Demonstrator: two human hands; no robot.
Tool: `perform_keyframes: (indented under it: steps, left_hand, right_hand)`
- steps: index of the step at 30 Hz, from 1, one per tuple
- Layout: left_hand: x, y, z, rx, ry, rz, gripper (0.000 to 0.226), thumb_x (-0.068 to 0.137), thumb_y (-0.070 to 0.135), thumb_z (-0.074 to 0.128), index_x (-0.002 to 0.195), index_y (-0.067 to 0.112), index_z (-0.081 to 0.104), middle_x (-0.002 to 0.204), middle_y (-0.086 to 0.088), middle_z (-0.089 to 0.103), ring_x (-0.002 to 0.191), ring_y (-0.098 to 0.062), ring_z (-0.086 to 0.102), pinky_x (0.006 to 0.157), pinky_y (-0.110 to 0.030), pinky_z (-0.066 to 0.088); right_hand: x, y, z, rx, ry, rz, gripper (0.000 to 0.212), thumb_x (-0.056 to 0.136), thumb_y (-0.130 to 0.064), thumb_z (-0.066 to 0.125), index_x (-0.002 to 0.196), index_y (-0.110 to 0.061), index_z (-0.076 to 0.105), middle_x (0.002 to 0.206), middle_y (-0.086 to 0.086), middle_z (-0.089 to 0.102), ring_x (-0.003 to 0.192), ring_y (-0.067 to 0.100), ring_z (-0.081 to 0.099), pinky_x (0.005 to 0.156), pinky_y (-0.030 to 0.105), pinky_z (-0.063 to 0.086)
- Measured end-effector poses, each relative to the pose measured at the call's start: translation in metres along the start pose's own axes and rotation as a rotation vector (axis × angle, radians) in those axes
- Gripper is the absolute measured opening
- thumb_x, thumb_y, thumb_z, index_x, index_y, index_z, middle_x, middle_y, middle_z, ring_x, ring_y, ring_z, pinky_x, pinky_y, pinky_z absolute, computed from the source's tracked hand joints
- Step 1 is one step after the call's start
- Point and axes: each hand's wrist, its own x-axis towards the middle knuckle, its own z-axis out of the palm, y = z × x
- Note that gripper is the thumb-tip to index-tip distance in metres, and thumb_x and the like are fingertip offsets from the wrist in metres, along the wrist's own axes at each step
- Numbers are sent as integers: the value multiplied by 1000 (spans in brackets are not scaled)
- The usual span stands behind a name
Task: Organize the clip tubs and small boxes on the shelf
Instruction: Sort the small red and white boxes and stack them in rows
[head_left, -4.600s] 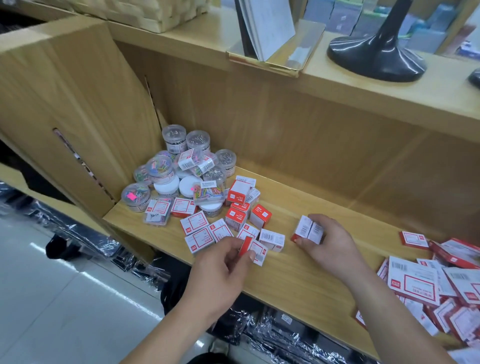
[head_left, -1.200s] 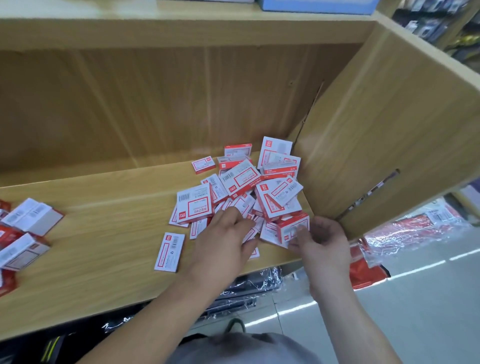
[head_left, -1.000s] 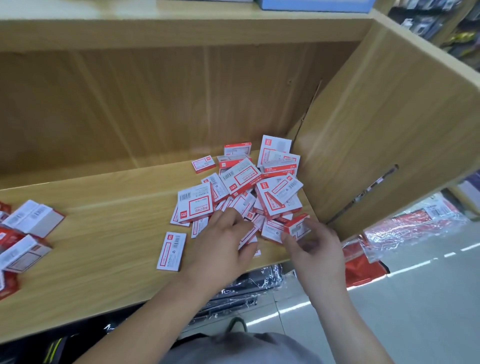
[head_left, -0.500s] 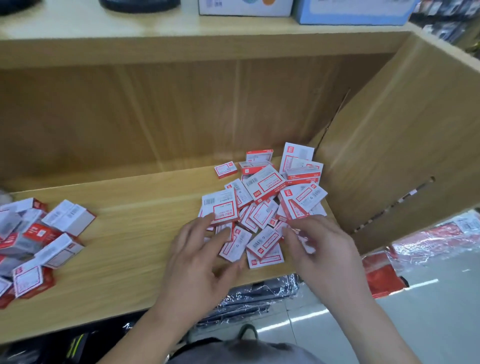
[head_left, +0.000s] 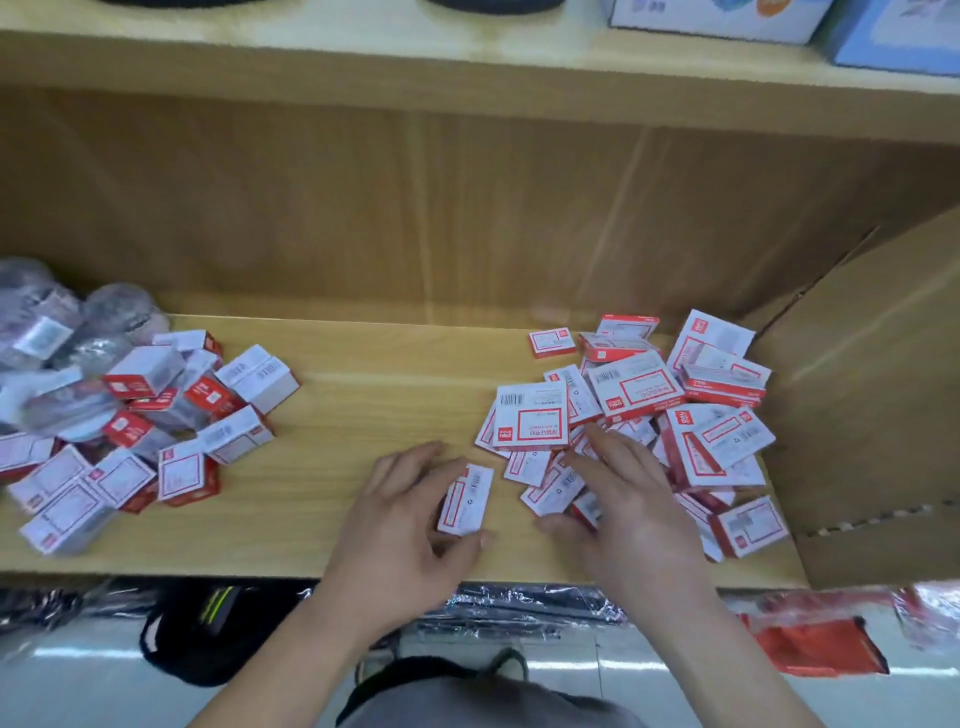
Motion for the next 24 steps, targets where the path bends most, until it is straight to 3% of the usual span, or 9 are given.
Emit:
perform_keyframes:
  steps: [6,9,12,15,18,21,24]
  left_hand:
    - [-2,-3,7,14,130,-55,46,82,50,78,120,24,73,114,13,64,95,-17,56,85,-35,49]
    - [1,-5,10,-52,157,-129,45,79,52,80,117,27,75,111,17,65,94,-11,56,87,-32,48]
    - [2,-4,3,-151,113,-184,53,73,60,80,117,32,74,111,23,63,102,1,54,93,-20,43]
    - [6,-7,-4,-204,79,-197,55,68,57,80,117,34,73,107,24,62,103,1,57,92,-21,45]
    - [12,-8,-8,-199,31,-225,54,66,53,78,118,39,72,98,23,62,91,1,54,82,-23,47]
    - [19,-6,-10,-195,17,-245,49,66,45,79,115,40,72,91,21,61,84,4,50,76,-19,43]
    - [17,-3,-18,-283,-13,-238,46,73,35,78,117,41,68,100,24,66,91,6,56,85,-21,48]
  right_hand:
    - [17,-23,-23,39,152,-12,49,70,-43,87,113,-24,74,129,-4,64,121,22,56,88,41,55]
    - [36,-26,-26,17,65,-42,59,72,-39,86,126,-22,68,140,-1,58,133,23,49,102,42,48]
    - [54,-26,-22,-83,-52,-107,71,71,-42,86,134,-20,62,147,6,52,141,27,41,112,45,40]
    - [68,-34,-22,-172,-127,-115,72,78,-43,80,142,-24,54,156,5,42,146,27,33,113,44,32]
    - [78,-41,-21,-210,-169,-90,70,83,-41,76,146,-26,48,161,4,35,144,28,34,112,43,32]
    - [89,-46,-18,-241,-196,-91,63,84,-40,75,141,-26,54,147,0,52,131,27,46,103,39,39]
    - [96,-55,-20,-258,-180,-57,51,85,-35,72,134,-26,62,126,-2,63,121,24,53,95,36,46]
